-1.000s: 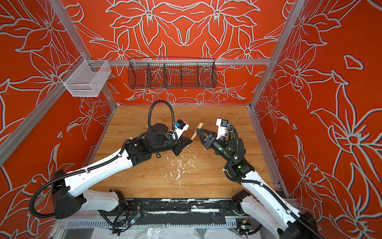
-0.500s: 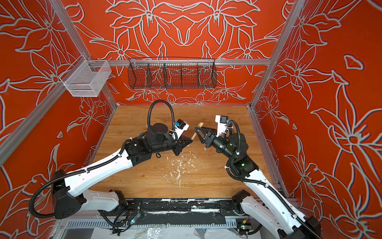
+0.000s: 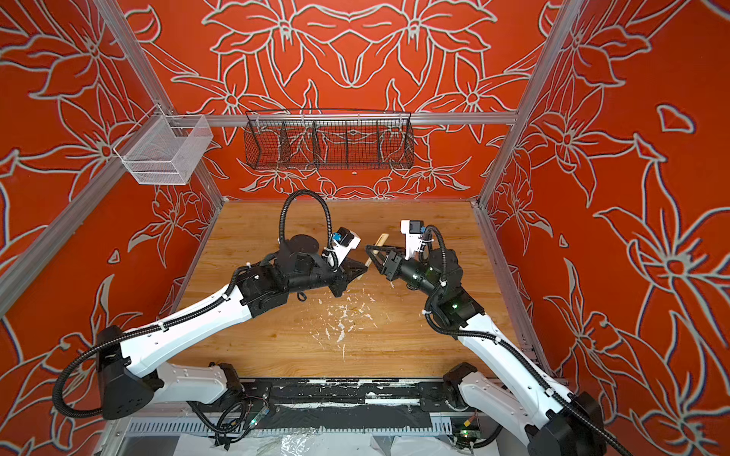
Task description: Insert the pens into the pen caps
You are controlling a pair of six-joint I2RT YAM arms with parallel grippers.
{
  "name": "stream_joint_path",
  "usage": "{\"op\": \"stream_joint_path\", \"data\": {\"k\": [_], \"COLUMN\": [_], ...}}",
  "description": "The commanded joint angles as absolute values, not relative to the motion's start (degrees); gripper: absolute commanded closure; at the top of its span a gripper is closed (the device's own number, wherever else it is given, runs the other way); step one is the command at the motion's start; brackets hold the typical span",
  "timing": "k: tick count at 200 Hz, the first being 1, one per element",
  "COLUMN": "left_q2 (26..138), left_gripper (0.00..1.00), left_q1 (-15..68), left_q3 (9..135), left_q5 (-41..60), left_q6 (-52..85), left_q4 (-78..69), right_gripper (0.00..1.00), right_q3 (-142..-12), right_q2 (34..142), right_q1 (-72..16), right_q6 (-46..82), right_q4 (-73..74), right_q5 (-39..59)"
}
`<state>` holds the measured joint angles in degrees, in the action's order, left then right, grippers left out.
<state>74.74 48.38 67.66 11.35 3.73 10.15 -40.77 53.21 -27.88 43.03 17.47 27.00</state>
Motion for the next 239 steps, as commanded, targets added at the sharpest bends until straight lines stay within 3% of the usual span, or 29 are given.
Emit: {"op": "stream_joint_path", "data": {"k": [1,72,121,146,166,184,239], "left_q2": [74.92,75.26,75.75,77.00,77.55,76.72,77.14], "left_gripper": [1.00,1.00,1.00,1.00,0.58,0.45,0.42], "left_q1": [48.25,48.25,48.30,48.25,48.27,48.25,48.08], "left_q3": [68.42,68.29,70.03,71.63,72.69,72.18,74.07], "left_q5": [12.25,11.68,12.31,13.82,14.54,15.32,16.53], "left_q6": [2.49,2.64,1.92,2.32,2.72,2.10,-0.63], "left_q4": [9.21,9.17,8.75,9.57,11.96,13.40,18.89], "right_gripper": [0.63,0.71,0.98,1.00,1.00,1.00,1.00], "right_q3": [-41.74,-41.90,-42.14,-43.83,-46.63,-49.04,-54.11], "right_q2": [52.85,52.41,52.82,53.07,53.20,53.74,57.78], "right_q1": [-28.03,-28.04,-28.05,-28.07,-28.05,-28.10,-28.07], "right_q6": [43.65,43.42,43.73,42.56,39.53,36.08,30.24], "right_q4": [20.22,19.52,19.79,17.38,11.33,6.58,0.64], "right_q5": [27.63,27.15,27.69,27.54,26.66,26.40,34.46]}}
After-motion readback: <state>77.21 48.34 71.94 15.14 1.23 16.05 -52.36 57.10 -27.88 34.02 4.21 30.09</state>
